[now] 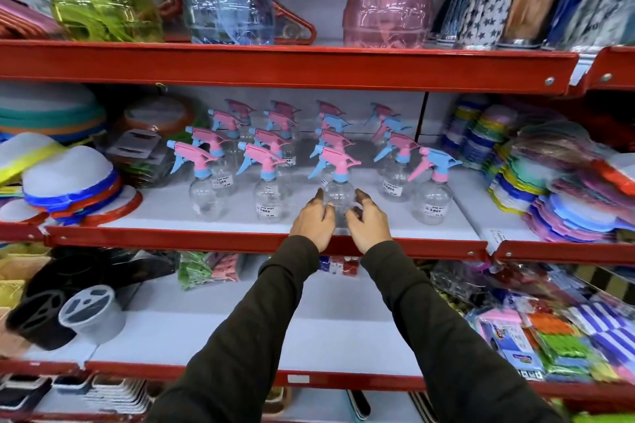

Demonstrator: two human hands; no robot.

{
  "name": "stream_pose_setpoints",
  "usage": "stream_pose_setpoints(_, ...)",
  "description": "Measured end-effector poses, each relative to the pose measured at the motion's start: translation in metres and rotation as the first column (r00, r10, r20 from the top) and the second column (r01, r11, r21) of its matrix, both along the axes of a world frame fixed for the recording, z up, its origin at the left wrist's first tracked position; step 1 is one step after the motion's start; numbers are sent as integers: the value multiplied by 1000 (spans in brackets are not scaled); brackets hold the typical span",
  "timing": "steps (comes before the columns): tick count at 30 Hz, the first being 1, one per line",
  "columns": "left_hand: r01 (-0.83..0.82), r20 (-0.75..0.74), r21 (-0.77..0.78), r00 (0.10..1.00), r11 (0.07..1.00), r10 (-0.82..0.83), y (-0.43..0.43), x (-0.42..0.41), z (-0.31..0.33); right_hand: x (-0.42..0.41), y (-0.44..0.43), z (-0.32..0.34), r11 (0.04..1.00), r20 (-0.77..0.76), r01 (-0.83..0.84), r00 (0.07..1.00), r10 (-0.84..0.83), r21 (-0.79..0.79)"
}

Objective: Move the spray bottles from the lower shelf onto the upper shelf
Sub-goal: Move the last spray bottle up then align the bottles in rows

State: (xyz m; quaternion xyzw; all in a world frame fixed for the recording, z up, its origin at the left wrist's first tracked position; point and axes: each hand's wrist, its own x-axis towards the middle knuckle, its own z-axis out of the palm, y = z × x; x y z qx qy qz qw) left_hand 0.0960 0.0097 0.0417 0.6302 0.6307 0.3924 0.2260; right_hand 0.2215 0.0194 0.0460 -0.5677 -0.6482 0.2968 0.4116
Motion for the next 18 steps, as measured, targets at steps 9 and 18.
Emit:
stream_pose_setpoints(9,-106,-35,99,993,989,110,-14,6,-5,7,-8,0,1000,-29,20,999,-20,13)
stream_pose_setpoints(18,-181,85,403,983,897,160,-40,53,-15,50,-29,-2,978,-154,110,985,-83,176)
